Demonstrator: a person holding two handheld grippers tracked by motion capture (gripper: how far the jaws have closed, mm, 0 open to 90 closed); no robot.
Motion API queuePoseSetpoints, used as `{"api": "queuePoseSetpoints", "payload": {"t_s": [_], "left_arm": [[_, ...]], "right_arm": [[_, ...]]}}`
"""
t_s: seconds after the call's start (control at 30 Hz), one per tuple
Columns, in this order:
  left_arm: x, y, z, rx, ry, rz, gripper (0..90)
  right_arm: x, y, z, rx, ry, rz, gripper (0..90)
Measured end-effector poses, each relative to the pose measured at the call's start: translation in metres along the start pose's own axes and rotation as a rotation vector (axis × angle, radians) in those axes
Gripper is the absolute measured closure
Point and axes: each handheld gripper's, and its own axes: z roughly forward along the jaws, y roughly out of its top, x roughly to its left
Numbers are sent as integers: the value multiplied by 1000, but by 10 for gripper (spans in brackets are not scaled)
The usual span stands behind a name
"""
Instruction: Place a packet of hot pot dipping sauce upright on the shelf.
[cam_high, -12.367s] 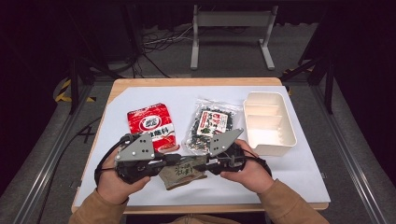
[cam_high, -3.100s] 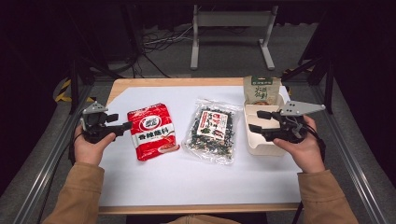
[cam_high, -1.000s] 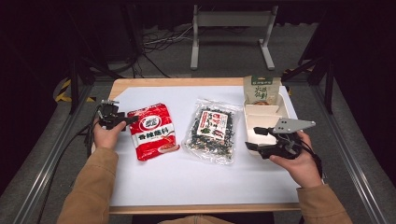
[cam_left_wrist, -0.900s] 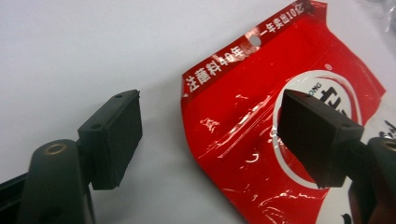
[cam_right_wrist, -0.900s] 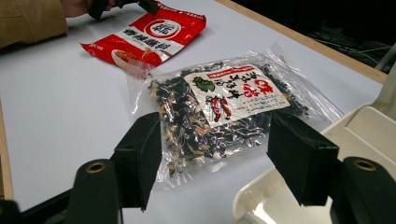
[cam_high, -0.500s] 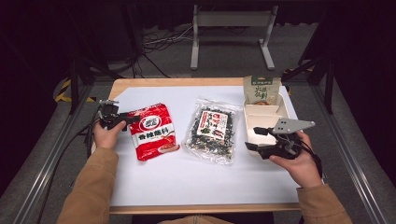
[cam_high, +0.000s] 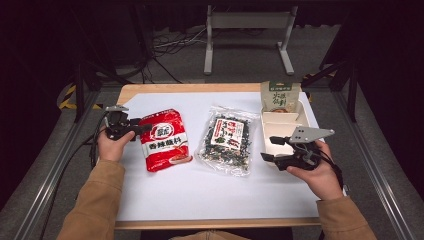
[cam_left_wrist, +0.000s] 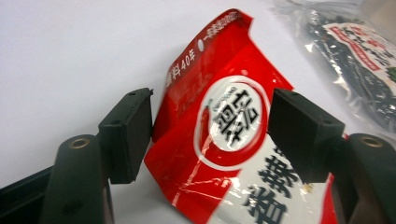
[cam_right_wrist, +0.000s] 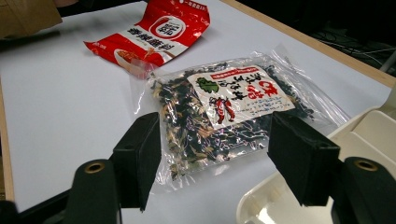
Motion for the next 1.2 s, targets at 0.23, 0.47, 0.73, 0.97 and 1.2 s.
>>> {"api": "queuePoseSetpoints", "payload": {"t_s": [0.23,0.47,0.73,0.97,1.2], "left_arm": [[-7,-2,11,56,16,42,394],[-7,-6,22,109,94,79,493],[-2,-8,24,93,141,87,638],[-1,-8,16,56,130,92,870],[-7,-4,6,43,114,116,893]], "right_arm": [[1,0,2,4,7,-3,347],[0,-1,2,2,8,0,344],[1,-1,2,-1,3,0,348],[1,-1,0,-14,5,-25,466],[2,0,0,-5,24,-32,514]]}}
